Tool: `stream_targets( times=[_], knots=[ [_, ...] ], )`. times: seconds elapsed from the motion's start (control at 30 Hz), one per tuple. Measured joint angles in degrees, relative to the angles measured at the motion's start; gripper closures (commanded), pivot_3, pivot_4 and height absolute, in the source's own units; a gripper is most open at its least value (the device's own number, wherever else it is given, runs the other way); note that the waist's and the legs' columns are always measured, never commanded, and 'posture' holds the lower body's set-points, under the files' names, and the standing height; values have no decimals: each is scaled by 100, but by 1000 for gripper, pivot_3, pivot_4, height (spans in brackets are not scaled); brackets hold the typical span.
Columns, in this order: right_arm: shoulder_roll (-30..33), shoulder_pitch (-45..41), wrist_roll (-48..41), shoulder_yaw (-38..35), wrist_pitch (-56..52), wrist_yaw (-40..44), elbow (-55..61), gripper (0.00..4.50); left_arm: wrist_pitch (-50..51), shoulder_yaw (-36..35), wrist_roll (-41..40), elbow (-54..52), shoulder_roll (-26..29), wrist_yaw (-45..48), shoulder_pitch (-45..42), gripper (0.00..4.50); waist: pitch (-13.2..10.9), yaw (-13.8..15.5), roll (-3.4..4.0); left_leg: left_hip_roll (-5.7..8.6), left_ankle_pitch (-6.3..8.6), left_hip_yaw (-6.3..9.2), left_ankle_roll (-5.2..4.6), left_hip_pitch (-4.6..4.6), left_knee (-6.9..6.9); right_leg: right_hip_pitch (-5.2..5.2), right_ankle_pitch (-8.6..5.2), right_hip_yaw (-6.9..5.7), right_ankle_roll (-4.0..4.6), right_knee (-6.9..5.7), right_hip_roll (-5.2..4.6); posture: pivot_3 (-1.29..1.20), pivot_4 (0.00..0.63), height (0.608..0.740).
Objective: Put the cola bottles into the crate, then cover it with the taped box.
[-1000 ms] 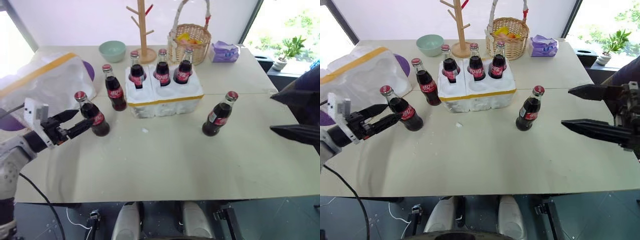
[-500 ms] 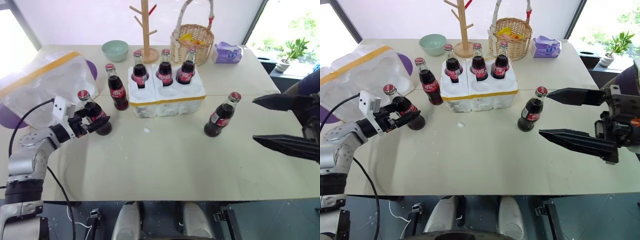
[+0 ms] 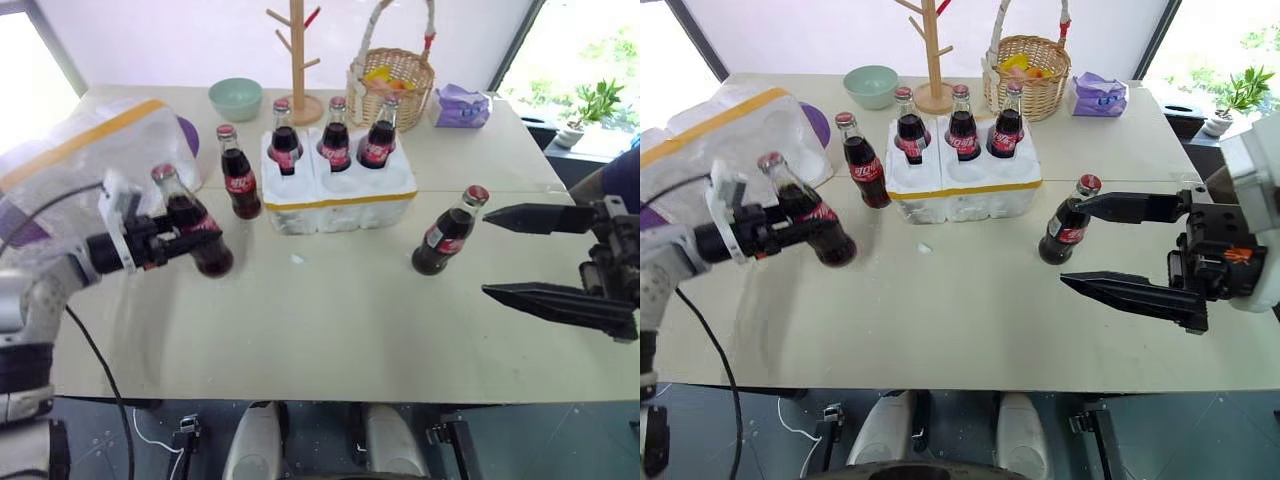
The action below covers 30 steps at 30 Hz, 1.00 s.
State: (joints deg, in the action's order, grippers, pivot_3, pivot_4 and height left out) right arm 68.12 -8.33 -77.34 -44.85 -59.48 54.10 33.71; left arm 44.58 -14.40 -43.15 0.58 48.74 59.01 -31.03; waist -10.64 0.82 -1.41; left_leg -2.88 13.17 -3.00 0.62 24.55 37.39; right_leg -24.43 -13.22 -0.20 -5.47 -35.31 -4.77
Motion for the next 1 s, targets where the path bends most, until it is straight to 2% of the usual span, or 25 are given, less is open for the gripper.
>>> stream_targets(
  times=[0.03,0.2,0.27,0.33,0.47,0.67,0.8,1.0],
  knots=[
    [0,3,8,20,21,0,2,0,43,4,-67,2,-8,10,-197,1721,0,-7,-1,0,0,-1,0,0,-1,0,0,0,0,4,0,0,150,740],
    [-104,50,54,173,208,-54,-11,0,459,577,-242,499,-1162,-68,-2034,1721,-2,47,-9,5,-1,5,-2,1,10,11,6,2,-12,1,6,0,150,740],
    [-133,50,133,217,298,-79,-22,0,215,929,51,926,-1700,-205,-2532,1721,-2,47,-9,6,-1,6,-2,0,11,11,7,2,-14,0,7,0,150,740],
    [-141,45,175,276,349,-99,-22,0,6,1152,340,1271,-1971,-354,-2746,1721,-2,-13,-8,5,-1,7,-3,-1,8,9,6,3,-15,0,9,0,150,740],
    [-215,74,165,266,391,-309,-16,0,-800,1422,1281,2623,-2865,-1217,-3468,1721,-6,-17,-10,4,-1,14,-5,-1,5,2,16,5,-33,-6,16,0,150,740],
    [-352,266,31,138,394,-562,121,0,-2022,1577,2145,3500,-3521,-1782,-3719,1721,-6,-9,-10,4,0,11,-6,2,-10,-4,18,5,-37,0,15,0,150,740],
    [-411,364,-18,122,408,-782,190,0,-2086,1636,2373,3754,-3845,-1796,-3712,1721,-7,-2,-11,5,0,11,-6,9,-4,-5,18,5,-37,0,14,0,150,740],
    [-455,485,53,123,500,-884,190,0,-1852,1761,2569,3549,-3681,-1673,-3639,1721,-6,-22,-10,4,0,12,-6,3,-1,-4,17,6,-37,-6,15,0,150,740]
  ],
)
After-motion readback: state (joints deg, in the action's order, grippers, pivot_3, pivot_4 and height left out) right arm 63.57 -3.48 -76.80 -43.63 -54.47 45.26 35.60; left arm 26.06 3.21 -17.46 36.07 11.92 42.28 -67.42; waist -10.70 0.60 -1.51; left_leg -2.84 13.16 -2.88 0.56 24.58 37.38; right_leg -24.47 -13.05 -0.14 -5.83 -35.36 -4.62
